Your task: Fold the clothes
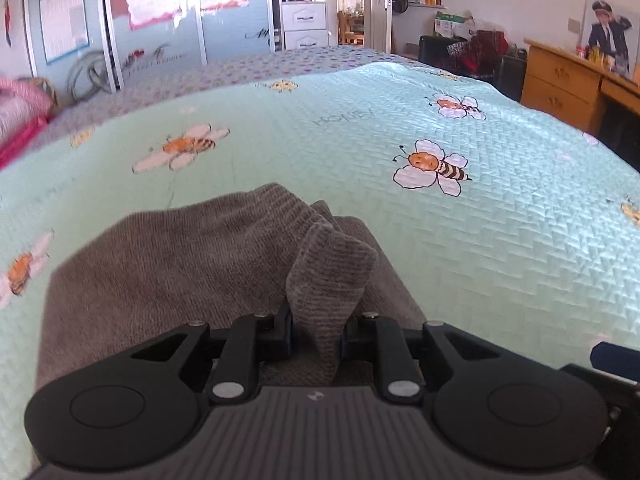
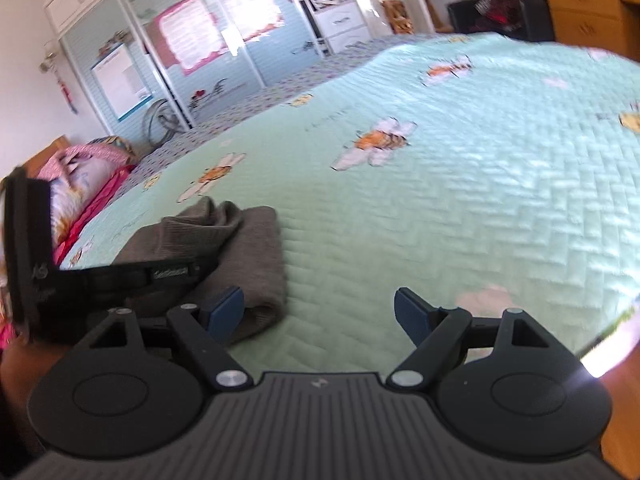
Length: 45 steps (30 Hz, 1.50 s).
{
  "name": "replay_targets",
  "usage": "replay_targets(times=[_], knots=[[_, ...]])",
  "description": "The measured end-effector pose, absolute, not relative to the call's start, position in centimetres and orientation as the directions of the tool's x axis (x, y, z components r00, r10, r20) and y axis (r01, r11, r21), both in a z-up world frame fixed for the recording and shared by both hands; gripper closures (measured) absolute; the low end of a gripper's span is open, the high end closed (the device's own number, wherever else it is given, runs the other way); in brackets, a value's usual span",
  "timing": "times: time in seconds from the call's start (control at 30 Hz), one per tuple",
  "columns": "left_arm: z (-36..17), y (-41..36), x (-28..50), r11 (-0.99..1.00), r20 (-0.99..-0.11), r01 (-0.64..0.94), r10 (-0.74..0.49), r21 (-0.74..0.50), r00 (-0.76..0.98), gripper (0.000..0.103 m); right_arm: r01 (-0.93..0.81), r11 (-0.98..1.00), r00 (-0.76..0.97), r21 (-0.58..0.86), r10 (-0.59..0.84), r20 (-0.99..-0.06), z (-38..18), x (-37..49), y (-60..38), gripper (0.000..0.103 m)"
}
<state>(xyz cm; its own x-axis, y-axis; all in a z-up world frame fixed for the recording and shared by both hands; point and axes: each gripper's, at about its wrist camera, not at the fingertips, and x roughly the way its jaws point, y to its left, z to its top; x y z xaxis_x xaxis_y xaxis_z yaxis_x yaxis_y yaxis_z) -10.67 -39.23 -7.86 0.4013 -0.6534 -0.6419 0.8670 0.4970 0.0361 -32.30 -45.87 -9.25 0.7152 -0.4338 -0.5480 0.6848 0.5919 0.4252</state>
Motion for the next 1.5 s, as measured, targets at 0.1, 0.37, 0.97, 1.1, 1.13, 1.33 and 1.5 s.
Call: replay_targets(times=[0.1, 0.37, 0.97, 1.1, 1.13, 1.33, 1.5], knots=[[-6.5, -38.8, -11.8, 0.503, -0.611, 0.863, -0.671, 0.041, 0.420, 0.083, 0.673, 0.585, 0.726, 0.452, -0.409, -0.552, -9.9, -31.4, -46.2, 0.020], [-7.5, -41.4, -15.7, 0.387, -0.632, 0.911, -0.673, 0.142, 0.385, 0.081, 0.676, 0.550, 0.730, 0.491, -0.409, -0.547, -10.4, -32.3, -47.0, 0.020], [-5.5, -31.4, -13.0, 0.473, -0.601, 0.880, -0.712, -0.031, 0.362, 0.041, 0.365, 0.686, 0.927, 0.630, -0.205, -0.314, -3.7, -32.0, -52.5, 0.020], [-6.4, -29.5, -10.0, 0.563, -0.625, 0.824, -0.667, -0.066, 0.406, 0.041, 0.230, 0.584, 0.958, 0.778, 0.003, -0.285, -4.4, -26.9, -58.6, 0.036], [-6.5, -29.2, -9.5, 0.575, -0.629, 0.815, -0.660, -0.071, 0.411, 0.041, 0.212, 0.535, 0.959, 0.818, 0.048, -0.280, -5.1, -25.5, -60.0, 0.039], [-7.7, -28.7, -8.6, 0.595, -0.663, 0.798, -0.637, -0.098, 0.393, 0.041, 0.291, 0.421, 0.911, 0.859, 0.151, -0.383, -9.2, -18.9, -63.8, 0.051], [-8.4, -28.3, -8.5, 0.588, -0.671, 0.801, -0.639, -0.110, 0.377, 0.039, 0.287, 0.411, 0.891, 0.865, 0.217, -0.398, -10.5, -16.3, -63.2, 0.052]])
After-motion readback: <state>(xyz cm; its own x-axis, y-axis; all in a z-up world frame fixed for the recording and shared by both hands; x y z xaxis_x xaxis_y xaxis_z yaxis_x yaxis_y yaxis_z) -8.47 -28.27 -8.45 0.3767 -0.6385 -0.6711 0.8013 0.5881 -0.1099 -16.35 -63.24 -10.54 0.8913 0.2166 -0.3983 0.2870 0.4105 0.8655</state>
